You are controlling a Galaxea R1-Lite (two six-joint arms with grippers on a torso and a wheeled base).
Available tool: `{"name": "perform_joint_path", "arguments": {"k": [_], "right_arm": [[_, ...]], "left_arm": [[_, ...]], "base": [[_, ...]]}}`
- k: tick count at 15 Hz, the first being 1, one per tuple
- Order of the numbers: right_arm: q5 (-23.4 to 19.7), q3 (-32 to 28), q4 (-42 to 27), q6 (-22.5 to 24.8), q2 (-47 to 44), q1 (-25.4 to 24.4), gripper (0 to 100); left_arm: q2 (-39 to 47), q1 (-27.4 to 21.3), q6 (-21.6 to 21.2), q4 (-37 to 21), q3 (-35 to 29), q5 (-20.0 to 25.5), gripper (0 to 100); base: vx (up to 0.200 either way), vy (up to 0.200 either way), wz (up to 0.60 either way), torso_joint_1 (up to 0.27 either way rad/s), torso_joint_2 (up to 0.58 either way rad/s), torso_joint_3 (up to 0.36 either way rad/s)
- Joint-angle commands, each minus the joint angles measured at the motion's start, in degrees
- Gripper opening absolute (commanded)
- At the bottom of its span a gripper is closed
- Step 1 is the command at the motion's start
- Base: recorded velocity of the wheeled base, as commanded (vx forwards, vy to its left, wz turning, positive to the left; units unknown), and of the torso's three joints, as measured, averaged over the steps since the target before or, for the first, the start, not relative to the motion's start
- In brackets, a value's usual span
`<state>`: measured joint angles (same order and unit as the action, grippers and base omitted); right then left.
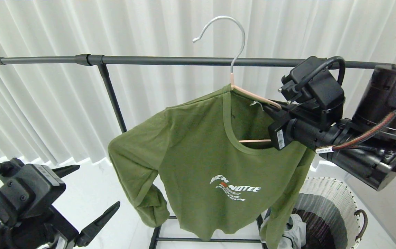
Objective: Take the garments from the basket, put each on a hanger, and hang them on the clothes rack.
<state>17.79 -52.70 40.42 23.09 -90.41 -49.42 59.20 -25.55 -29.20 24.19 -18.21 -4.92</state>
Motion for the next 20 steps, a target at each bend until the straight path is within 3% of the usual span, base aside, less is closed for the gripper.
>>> {"name": "perform_joint_path", "arguments": {"k": [1, 8, 9, 11, 16, 20], "right_arm": [[-0.03, 0.05, 0.01, 0.03, 1.02, -1.64, 0], [0.06, 0.14, -0.08, 0.03, 2.16, -3.31, 0], [0.06, 0.58, -0.08, 0.03, 2.34, -3.40, 0], [0.14, 1.99, -0.08, 0.03, 3.31, -3.23, 0], [0.32, 2.78, -0.17, 0.20, 4.80, 1.08, 0], [0.32, 2.78, -0.26, 0.38, 4.80, 1.96, 0]], "left_arm": [[3.20, 1.21, 2.21, 0.07, 0.28, 0.00, 100], [5.93, 1.91, 7.31, 0.16, -2.09, 0.00, 100], [5.93, 1.91, 7.22, 0.16, -2.00, 0.00, 0], [5.58, 2.35, 7.14, 0.16, -1.65, -0.44, 0], [3.64, 10.79, 5.03, 0.16, 2.74, -1.58, 0], [2.77, 10.52, -0.42, 0.16, 1.51, -1.93, 0]], "base": [[0.000, 0.000, 0.00, 0.000, 0.00, 0.000], [0.000, 0.000, 0.00, 0.000, 0.00, 0.000], [0.000, 0.000, 0.00, 0.000, 0.00, 0.000], [0.000, 0.000, 0.00, 0.000, 0.00, 0.000], [0.000, 0.000, 0.00, 0.000, 0.00, 0.000], [0.000, 0.000, 0.00, 0.000, 0.00, 0.000]]}}
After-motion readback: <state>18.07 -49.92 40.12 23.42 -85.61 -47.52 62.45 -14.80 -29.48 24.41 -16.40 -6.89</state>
